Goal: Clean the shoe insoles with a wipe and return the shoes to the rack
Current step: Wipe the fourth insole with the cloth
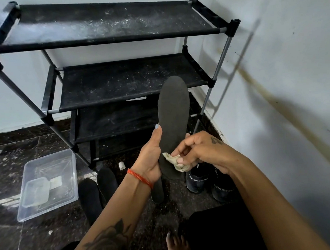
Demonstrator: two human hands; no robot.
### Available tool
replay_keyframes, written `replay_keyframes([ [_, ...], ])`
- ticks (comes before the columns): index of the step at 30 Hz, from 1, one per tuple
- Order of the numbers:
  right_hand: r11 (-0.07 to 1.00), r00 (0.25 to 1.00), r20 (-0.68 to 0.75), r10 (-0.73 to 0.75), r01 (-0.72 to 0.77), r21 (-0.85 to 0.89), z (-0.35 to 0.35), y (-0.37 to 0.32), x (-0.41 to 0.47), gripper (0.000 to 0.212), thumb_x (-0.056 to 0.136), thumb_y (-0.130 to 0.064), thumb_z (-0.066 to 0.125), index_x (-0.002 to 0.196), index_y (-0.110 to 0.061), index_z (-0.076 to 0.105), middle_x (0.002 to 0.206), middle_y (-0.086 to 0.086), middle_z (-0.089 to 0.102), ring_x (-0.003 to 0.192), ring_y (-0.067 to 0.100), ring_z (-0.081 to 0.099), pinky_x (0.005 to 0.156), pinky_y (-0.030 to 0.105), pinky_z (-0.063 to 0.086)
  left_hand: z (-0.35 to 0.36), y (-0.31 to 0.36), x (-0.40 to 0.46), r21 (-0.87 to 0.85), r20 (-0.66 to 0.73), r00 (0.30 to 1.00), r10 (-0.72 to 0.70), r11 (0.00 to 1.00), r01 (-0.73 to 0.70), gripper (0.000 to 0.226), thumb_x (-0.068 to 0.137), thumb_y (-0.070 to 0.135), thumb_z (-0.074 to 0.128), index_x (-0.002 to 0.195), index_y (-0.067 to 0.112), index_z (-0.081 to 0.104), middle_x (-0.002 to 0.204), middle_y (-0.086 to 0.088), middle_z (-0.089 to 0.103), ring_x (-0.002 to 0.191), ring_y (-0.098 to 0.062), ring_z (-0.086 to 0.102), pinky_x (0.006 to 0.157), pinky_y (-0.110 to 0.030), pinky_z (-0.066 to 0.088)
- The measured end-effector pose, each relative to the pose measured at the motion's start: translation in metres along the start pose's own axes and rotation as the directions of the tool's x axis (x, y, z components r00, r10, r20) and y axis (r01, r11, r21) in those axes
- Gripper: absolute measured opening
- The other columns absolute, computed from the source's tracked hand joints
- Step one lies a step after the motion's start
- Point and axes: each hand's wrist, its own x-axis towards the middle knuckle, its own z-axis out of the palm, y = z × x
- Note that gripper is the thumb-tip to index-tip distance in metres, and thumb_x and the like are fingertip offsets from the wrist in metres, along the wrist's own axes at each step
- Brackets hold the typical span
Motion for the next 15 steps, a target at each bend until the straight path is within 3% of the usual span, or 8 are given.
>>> replay_keyframes([
  [2,0.984,0.999,-0.039,0.010,-0.003,0.177,-0.004,-0.001,-0.001,0.027,0.077,0.016,0.058,0.076,-0.008,0.069,0.064,0.003,0.067,0.056,0.011,0.066,0.050,0.018,0.053,0.000,0.000,0.001,0.011,-0.014,1.000,0.006,1.000,-0.006,0.057,0.099,0.048,0.032,0.124,0.004,0.058,0.113,-0.013,0.069,0.095,-0.020,0.069,0.075,-0.029,0.058],
  [5,0.907,0.966,-0.242,0.087,0.023,0.421,-0.014,0.001,0.004,0.027,0.081,0.013,0.052,0.076,-0.011,0.064,0.069,0.004,0.064,0.053,0.009,0.061,0.043,0.017,0.048,-0.001,0.001,0.002,0.037,-0.027,0.999,0.027,0.999,-0.026,0.055,0.098,0.049,0.035,0.125,0.008,0.059,0.112,-0.010,0.070,0.094,-0.018,0.069,0.079,-0.030,0.056],
  [10,0.936,0.960,-0.217,0.177,-0.097,0.337,-0.009,0.006,0.009,0.019,0.082,0.006,0.058,0.080,-0.012,0.065,0.072,0.005,0.067,0.058,0.010,0.058,0.044,0.018,0.048,-0.001,0.000,0.001,0.058,-0.001,1.000,0.008,0.998,-0.008,0.053,0.099,0.049,0.031,0.118,0.010,0.062,0.100,-0.006,0.073,0.081,-0.014,0.071,0.065,-0.024,0.057],
  [13,0.930,0.944,-0.277,0.181,-0.073,0.360,-0.004,0.005,0.012,0.019,0.082,0.009,0.056,0.078,-0.008,0.064,0.070,0.008,0.067,0.051,0.010,0.060,0.046,0.019,0.052,-0.001,0.001,0.000,0.059,0.024,1.000,0.006,0.998,-0.008,0.057,0.098,0.051,0.030,0.125,0.010,0.059,0.112,-0.008,0.070,0.091,-0.017,0.070,0.075,-0.030,0.058],
  [15,0.909,0.915,-0.366,0.171,-0.003,0.417,-0.002,0.004,0.014,0.021,0.083,0.011,0.052,0.076,-0.005,0.063,0.069,0.010,0.065,0.046,0.010,0.060,0.050,0.021,0.055,0.001,0.002,-0.001,0.031,0.072,0.997,0.001,1.000,-0.003,0.056,0.097,0.051,0.029,0.126,0.012,0.057,0.122,-0.011,0.065,0.104,-0.023,0.065,0.090,-0.043,0.054],
])
